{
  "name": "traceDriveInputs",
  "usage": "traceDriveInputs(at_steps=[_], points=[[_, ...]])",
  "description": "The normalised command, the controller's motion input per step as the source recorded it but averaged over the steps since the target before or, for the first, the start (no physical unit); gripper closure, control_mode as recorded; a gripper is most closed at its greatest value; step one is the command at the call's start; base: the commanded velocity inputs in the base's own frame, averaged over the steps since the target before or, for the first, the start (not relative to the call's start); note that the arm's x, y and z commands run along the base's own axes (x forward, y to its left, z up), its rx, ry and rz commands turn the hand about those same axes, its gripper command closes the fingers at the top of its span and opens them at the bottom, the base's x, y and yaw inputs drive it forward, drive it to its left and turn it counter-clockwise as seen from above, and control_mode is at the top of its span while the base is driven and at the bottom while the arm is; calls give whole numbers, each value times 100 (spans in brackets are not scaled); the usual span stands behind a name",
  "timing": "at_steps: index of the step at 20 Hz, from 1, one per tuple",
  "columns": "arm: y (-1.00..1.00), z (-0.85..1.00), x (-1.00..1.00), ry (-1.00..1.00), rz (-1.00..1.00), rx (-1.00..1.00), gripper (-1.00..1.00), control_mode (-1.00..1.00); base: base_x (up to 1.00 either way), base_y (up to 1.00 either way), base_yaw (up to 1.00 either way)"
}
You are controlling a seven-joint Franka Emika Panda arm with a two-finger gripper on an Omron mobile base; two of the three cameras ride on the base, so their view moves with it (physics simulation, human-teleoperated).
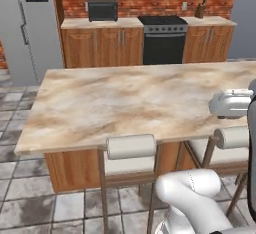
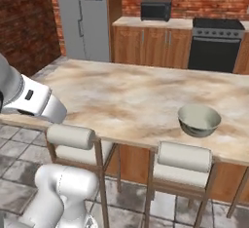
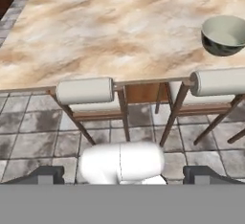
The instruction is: Pick up the bowls from the cabinet and place each bowl in front of a stool on the dining counter.
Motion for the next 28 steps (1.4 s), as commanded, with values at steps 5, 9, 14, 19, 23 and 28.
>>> traceDriveInputs(at_steps=[5, 9, 14, 19, 23, 28], points=[[0, 0, 0, 0, 0, 0, -100, 100, 46, 100, 0], [0, 0, 0, 0, 0, 0, -100, 100, 48, 100, 0], [0, 0, 0, 0, 0, 0, -100, 100, 50, 100, 0], [0, 0, 0, 0, 0, 0, -100, 100, 50, 100, 0], [0, 0, 0, 0, 0, 0, -100, 100, 47, 100, 0], [0, 0, 0, 0, 0, 0, -100, 100, 47, 100, 0]])
